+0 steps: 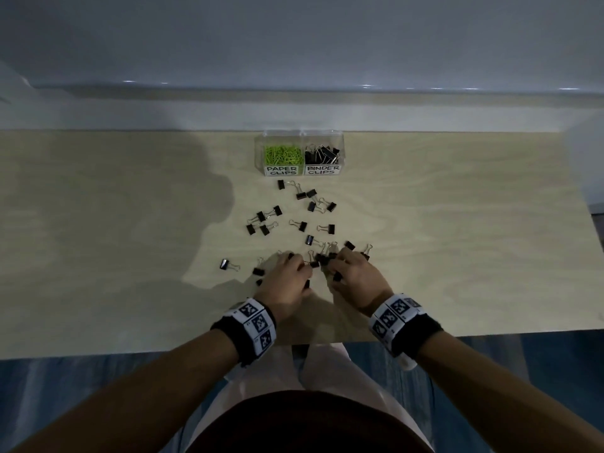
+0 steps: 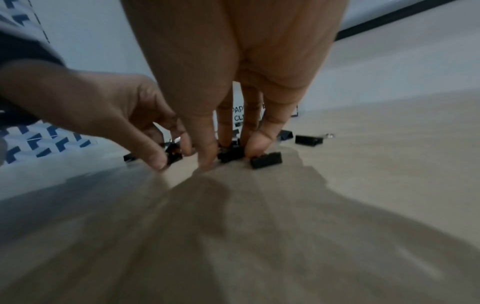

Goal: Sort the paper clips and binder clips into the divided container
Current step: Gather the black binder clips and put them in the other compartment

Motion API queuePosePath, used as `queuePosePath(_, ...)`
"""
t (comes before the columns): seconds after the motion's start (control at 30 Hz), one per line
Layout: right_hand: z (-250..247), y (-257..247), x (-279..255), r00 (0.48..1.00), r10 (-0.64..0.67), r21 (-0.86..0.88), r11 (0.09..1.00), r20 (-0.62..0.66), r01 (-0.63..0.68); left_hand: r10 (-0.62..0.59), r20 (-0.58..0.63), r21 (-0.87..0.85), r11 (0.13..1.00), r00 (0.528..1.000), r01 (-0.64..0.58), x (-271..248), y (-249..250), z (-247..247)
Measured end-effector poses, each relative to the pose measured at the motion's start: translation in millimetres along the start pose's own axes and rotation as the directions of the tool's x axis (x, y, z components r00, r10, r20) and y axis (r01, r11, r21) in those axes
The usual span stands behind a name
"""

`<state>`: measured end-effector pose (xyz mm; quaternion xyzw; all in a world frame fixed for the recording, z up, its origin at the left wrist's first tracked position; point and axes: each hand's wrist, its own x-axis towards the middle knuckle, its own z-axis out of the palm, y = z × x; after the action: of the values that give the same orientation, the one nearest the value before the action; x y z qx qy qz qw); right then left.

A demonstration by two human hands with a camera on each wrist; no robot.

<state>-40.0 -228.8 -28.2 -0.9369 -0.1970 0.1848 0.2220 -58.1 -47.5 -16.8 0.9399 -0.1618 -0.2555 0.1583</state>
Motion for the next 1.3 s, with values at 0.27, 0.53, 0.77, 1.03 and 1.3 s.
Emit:
queuePosePath(0.27,-21,0,20,0.991,0.075,0.167,0.984,-0.107,-0.056,-0.130,-0.072,-0.249,0.962,0.989,0.109,6,-4,-10)
queuePosePath(0.53,-101,-6,120,0.923,0.225,0.295,0.947,-0.311,-0.131,-0.201,-0.364,-0.501,0.866,0.909,-0.009,69,-9,-122)
queuePosePath(0.77,-119,-4,168,0.896,0.288,0.240,0.947,-0.339,-0.213,-0.220,-0.365,-0.475,0.880,0.904,0.022,143,-17,-172)
queuePosePath(1.03,-46,-2,68,0.999,0.043,0.072,0.997,-0.015,-0.042,-0.125,-0.255,-0.326,0.945,0.959,0.037,71,-49,-114)
queuePosePath(1.3,2,-10,38,0.988,-0.151,-0.122,0.981,0.023,0.153,0.124,0.027,-0.077,0.990,0.992,-0.121,30,-44,-28)
